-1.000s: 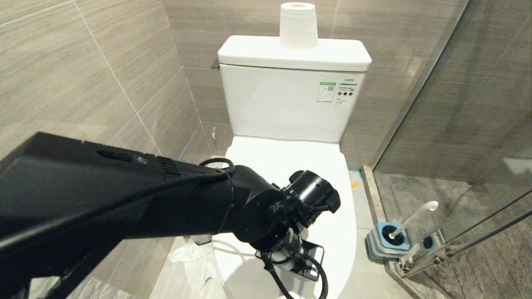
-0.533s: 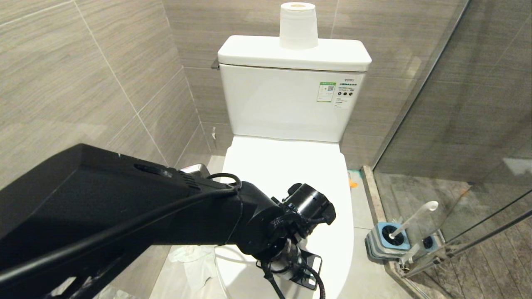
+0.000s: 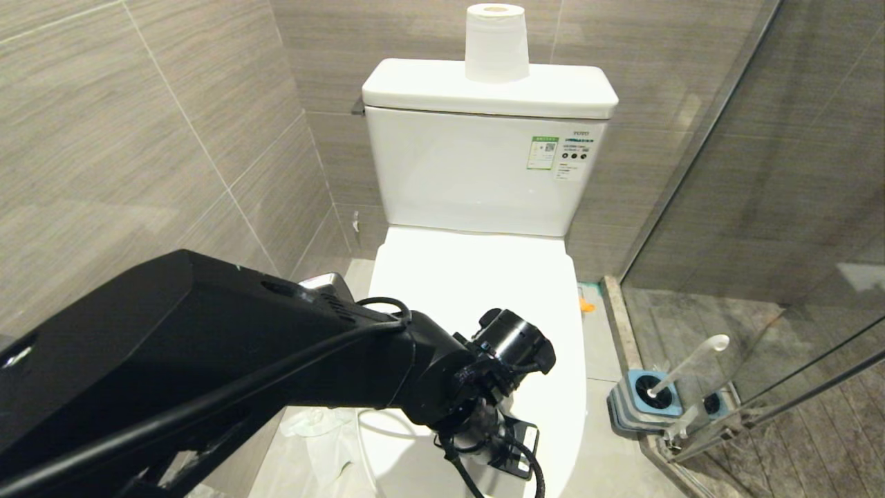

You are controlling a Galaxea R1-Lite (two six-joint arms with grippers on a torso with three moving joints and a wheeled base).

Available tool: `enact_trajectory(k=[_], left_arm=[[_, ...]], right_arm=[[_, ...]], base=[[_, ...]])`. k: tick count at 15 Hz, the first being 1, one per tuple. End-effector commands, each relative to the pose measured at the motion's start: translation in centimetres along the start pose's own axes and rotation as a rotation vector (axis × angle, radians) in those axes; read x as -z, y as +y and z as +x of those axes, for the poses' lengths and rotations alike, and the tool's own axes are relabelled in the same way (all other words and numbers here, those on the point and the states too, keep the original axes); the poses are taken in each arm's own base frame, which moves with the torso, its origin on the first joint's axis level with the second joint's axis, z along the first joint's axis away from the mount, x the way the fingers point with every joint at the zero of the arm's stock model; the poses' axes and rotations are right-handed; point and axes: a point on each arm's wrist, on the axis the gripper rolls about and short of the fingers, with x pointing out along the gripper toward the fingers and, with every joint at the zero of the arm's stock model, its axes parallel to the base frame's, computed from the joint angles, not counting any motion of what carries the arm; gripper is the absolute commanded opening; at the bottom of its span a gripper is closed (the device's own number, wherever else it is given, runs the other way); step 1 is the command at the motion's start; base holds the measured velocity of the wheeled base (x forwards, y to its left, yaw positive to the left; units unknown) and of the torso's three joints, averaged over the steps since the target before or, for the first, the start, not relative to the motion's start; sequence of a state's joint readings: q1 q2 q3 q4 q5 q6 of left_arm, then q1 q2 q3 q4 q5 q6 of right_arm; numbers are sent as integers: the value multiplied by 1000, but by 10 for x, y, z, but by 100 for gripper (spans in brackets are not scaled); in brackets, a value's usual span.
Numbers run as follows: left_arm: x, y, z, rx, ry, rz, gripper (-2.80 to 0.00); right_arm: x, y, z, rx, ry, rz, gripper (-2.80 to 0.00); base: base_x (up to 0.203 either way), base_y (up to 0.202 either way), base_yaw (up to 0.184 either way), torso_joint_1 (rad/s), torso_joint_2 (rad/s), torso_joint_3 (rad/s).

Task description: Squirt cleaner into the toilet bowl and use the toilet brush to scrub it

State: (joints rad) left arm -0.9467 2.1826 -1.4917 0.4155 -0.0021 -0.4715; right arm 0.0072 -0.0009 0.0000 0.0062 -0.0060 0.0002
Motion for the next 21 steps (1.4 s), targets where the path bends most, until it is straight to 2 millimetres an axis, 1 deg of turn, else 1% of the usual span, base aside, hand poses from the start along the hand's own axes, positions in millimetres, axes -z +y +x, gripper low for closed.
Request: enact_trajectory(k=[1,3,4,5,8,11,13,15,16,18,20,21], left_arm=[[0,2,1,-1,3,-8,-280],[-3,1,-9,2,-24,-8,-280],[-5,0,-20,11,-48,-4,-280],[-8,-1,-37,27,-82,-3,-280],[-10,2,-95,60,-193,-8,-280],[-8,11,-155,65,-322,-24,-280],[-10,21,-201,94,-452,-46,-280],[-17,31,-253,131,-623,-62,-280],[-15,38,-277,140,-692,-69,-280],[-1,50,-316,139,-797,-29,-280],[14,61,-341,150,-847,47,-280],[23,62,-352,201,-859,99,-280]], right_arm=[[0,0,0,0,1,0,-280],[0,0,0,0,1,0,-280],[0,0,0,0,1,0,-280],[0,0,0,0,1,0,-280],[0,0,0,0,1,0,-280],[0,0,0,1,-1,0,-280],[0,0,0,0,1,0,-280],[0,0,0,0,1,0,-280],[0,0,0,0,1,1,-280],[0,0,0,0,1,0,-280],[0,0,0,0,1,0,-280],[0,0,0,0,1,0,-280]], base=[[0,0,0,0,0,0],[0,0,0,0,0,0],[0,0,0,0,0,0],[0,0,0,0,0,0],[0,0,0,0,0,0],[0,0,0,0,0,0],[0,0,0,0,0,0],[0,0,0,0,0,0],[0,0,0,0,0,0],[0,0,0,0,0,0],[0,0,0,0,0,0],[0,0,0,0,0,0]])
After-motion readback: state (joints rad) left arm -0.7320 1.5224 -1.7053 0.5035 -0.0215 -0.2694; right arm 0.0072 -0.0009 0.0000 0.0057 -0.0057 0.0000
